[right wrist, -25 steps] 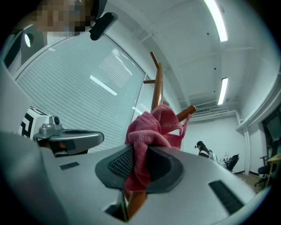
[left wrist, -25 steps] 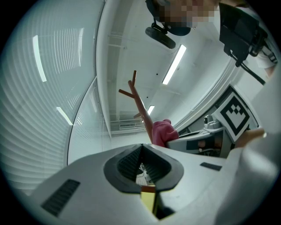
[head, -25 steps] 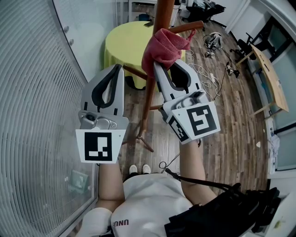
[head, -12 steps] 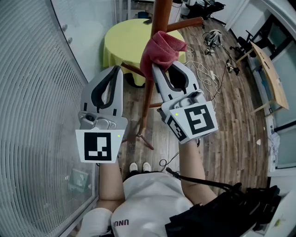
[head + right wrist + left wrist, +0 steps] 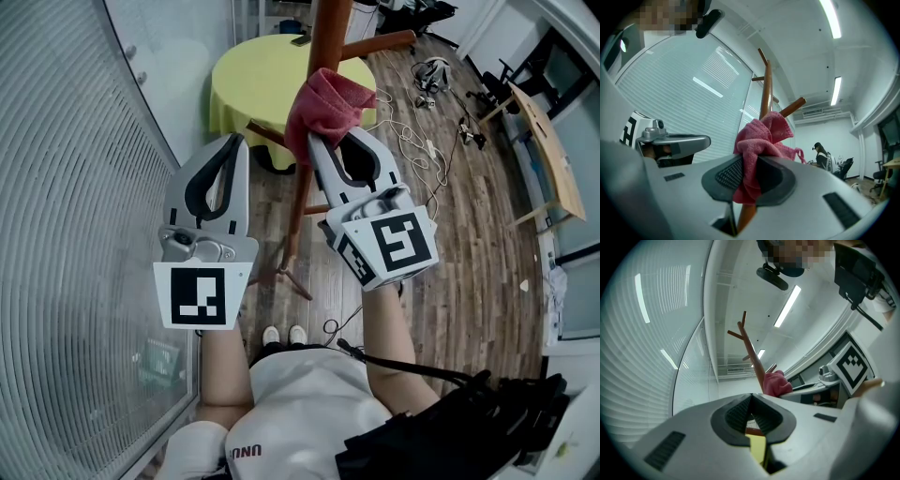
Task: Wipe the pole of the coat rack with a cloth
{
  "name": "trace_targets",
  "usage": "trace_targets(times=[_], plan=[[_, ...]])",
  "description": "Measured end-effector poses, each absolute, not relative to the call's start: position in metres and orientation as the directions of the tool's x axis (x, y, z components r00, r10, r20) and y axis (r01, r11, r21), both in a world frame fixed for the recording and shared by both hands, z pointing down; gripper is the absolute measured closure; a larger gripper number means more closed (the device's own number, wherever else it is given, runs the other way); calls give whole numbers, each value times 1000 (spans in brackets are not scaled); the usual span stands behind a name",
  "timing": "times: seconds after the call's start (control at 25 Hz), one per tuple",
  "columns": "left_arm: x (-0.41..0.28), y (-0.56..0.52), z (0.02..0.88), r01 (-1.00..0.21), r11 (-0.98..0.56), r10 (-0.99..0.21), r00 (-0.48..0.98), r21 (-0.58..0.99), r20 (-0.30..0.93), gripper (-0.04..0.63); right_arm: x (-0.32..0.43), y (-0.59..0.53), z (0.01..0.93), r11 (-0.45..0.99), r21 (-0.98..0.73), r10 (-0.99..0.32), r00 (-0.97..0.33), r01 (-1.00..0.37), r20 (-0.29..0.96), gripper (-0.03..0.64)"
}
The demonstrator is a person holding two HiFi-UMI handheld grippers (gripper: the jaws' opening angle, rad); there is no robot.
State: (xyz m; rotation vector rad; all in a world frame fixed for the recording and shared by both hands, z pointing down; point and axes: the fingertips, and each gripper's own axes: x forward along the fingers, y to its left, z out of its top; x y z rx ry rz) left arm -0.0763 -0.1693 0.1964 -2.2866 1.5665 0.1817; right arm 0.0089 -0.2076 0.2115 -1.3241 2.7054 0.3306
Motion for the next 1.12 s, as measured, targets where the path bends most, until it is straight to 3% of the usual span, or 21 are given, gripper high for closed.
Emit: trace_targets(times=[1.12], plan=[[-73, -171, 207, -917, -340, -876, 389, -206, -285, 583, 12, -204, 241, 585, 129, -792, -598, -801, -124, 543]])
